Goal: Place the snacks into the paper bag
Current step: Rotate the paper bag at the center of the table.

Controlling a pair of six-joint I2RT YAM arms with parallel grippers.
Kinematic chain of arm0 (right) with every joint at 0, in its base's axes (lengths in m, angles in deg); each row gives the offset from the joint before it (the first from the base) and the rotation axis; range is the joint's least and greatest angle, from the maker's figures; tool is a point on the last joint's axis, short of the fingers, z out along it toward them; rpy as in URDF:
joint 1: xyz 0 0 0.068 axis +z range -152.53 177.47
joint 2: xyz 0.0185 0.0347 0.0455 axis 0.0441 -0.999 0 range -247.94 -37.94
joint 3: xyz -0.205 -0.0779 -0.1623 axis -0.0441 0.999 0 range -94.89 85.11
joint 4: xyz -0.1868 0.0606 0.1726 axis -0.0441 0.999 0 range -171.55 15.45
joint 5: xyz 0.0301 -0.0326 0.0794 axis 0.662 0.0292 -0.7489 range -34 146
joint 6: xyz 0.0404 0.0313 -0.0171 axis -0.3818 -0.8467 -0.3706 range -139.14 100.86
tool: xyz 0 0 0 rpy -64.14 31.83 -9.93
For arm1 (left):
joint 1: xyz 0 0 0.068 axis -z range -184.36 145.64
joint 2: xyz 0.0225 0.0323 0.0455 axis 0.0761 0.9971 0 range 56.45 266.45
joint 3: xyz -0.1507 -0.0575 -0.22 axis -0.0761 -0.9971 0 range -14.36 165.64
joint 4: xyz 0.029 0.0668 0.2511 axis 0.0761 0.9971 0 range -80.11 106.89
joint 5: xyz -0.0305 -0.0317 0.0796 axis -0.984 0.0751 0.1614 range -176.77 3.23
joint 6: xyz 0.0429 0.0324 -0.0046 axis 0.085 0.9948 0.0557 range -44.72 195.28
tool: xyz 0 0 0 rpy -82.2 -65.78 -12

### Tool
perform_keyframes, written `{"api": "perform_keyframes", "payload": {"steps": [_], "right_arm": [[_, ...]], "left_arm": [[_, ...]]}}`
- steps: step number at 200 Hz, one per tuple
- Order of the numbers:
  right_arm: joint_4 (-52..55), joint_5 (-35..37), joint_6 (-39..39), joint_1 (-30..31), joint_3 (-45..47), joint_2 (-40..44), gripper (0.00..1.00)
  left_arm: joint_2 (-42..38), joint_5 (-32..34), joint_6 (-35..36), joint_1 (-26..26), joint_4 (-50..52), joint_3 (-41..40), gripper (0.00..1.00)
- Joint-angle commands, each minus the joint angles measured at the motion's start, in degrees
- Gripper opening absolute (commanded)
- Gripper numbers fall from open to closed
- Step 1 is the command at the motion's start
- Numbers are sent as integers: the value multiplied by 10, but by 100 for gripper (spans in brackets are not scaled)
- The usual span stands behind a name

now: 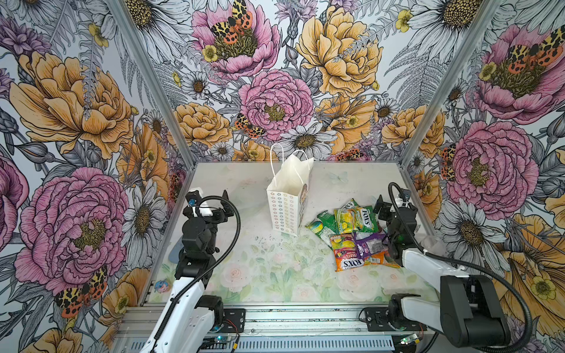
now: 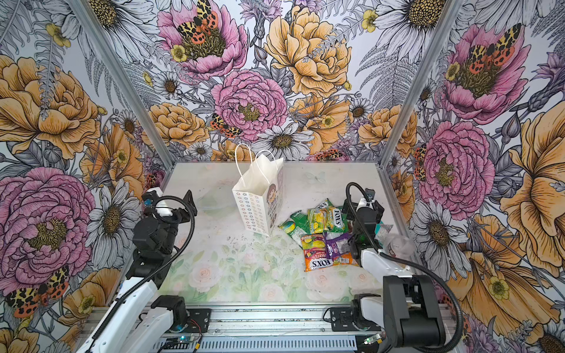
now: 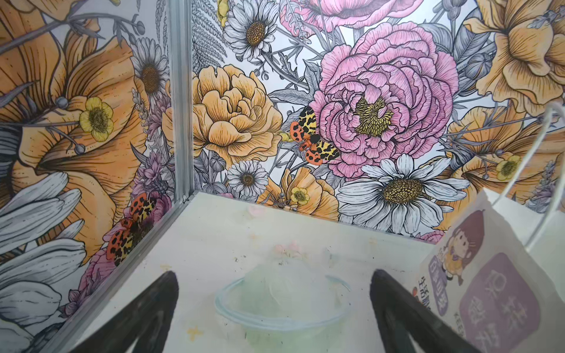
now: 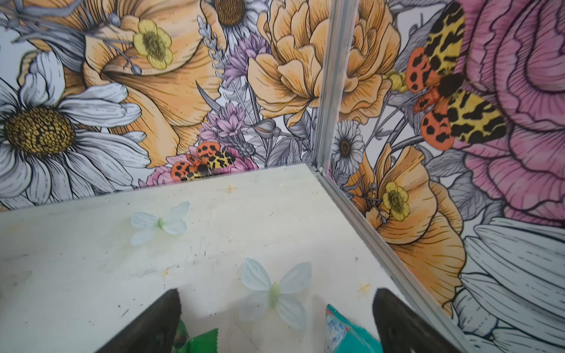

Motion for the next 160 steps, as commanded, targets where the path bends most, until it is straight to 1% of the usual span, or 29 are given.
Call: {"api": "perform_keyframes", "payload": {"steps": [1, 17, 36, 40, 55, 68, 88, 109, 129, 160], "right_arm": [[166, -9, -37, 0, -53, 46, 100], [258, -35, -66, 0, -94, 63, 100], [361, -87, -98, 0, -146, 65, 100], [383, -101, -105, 0, -157, 63, 100], [452, -153, -132, 0, -202, 48, 100], [494, -185, -158, 0, -230, 32, 100], [533, -217, -193, 0, -256, 17, 100], [554, -239, -211, 0, -269, 12, 100], [570, -246, -229, 0, -271, 18, 100], [610, -295, -238, 1, -285, 15, 99]], "left_arm": [[-5, 20, -56, 3, 65, 29, 99], [0, 8, -65, 3, 90, 49, 99], [12, 0, -95, 2, 132, 80, 99], [15, -18, -104, 2, 144, 89, 99], [34, -37, -142, -3, 188, 124, 99], [52, -62, -168, -11, 219, 152, 99], [78, -104, -201, -20, 243, 177, 99], [92, -148, -228, -30, 252, 183, 99], [93, -163, -256, -38, 252, 176, 99], [86, -181, -308, -48, 232, 159, 99]]}}
